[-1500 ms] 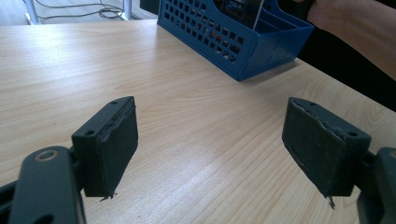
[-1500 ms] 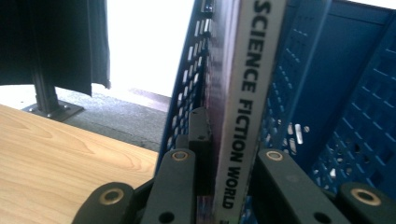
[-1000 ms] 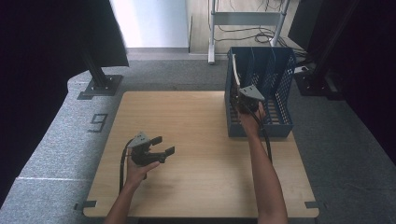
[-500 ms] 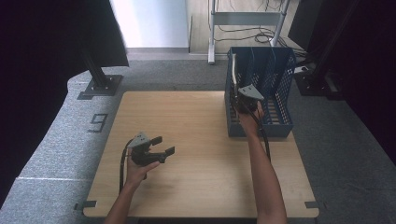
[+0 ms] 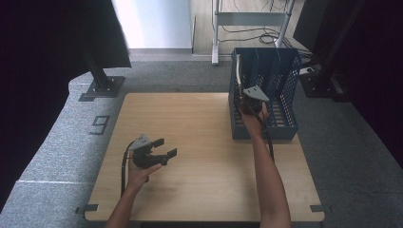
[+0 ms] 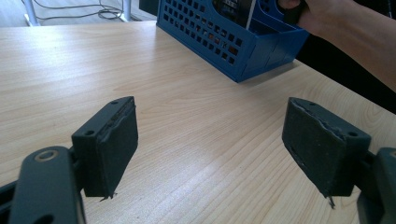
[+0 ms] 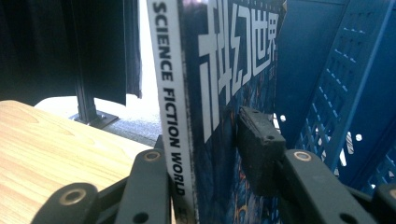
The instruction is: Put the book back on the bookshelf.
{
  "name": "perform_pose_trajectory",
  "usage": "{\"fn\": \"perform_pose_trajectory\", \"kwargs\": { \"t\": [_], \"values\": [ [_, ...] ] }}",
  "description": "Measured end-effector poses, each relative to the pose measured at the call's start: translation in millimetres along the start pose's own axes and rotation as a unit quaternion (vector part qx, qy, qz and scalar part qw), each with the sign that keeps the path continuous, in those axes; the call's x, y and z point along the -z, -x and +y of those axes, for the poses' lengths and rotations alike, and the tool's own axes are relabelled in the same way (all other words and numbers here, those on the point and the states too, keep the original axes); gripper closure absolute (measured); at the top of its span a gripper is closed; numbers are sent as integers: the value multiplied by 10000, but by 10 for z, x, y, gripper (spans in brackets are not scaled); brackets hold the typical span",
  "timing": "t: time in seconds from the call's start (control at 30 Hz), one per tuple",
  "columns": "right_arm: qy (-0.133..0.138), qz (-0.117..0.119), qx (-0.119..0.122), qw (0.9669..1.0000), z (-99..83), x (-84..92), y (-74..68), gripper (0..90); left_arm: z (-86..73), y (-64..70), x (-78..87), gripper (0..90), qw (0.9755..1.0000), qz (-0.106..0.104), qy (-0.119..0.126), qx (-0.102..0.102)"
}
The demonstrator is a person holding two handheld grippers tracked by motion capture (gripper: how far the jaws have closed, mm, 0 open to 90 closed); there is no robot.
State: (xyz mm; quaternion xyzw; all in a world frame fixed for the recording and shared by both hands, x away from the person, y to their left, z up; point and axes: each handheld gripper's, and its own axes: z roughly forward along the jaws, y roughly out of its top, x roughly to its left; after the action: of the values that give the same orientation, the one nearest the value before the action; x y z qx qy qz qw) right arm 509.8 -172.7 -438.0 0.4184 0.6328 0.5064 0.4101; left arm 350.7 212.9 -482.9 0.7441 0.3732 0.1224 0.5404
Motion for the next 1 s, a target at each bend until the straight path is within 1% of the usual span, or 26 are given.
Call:
{"fn": "perform_pose_trajectory", "kwargs": {
  "t": [0.2, 0.33, 0.47, 0.57, 0.63, 0.77, 0.87, 1.0],
  "values": [
    [-79, 74, -72, 9999, -7, 36, -10, 569, -6, 13, -9, 187, 10000, -8, -36, -33],
    [-88, 134, -77, 9998, 11, 68, -25, 535, -5, 16, -7, 187, 10000, -9, -33, -31],
    [-115, 144, -73, 9998, 20, 88, -43, 499, -7, 18, -10, 187, 10000, -8, -40, -38],
    [-112, 187, -100, 9997, 13, 110, -57, 484, -7, 22, -12, 187, 10000, -13, -47, -40],
    [-46, 152, -60, 9999, -3, 138, -75, 474, -9, 25, -16, 187, 10000, -23, -57, -40],
    [-56, 173, -87, 9998, -29, 181, -79, 446, -11, 32, -24, 187, 10000, -28, -70, -54],
    [-92, 223, -111, 9996, -28, 208, -73, 434, -10, 35, -23, 187, 10000, -26, -65, -53],
    [-49, 343, -135, 9993, 9, 268, -75, 423, -10, 32, -23, 187, 10000, -25, -69, -50]
  ]
}}
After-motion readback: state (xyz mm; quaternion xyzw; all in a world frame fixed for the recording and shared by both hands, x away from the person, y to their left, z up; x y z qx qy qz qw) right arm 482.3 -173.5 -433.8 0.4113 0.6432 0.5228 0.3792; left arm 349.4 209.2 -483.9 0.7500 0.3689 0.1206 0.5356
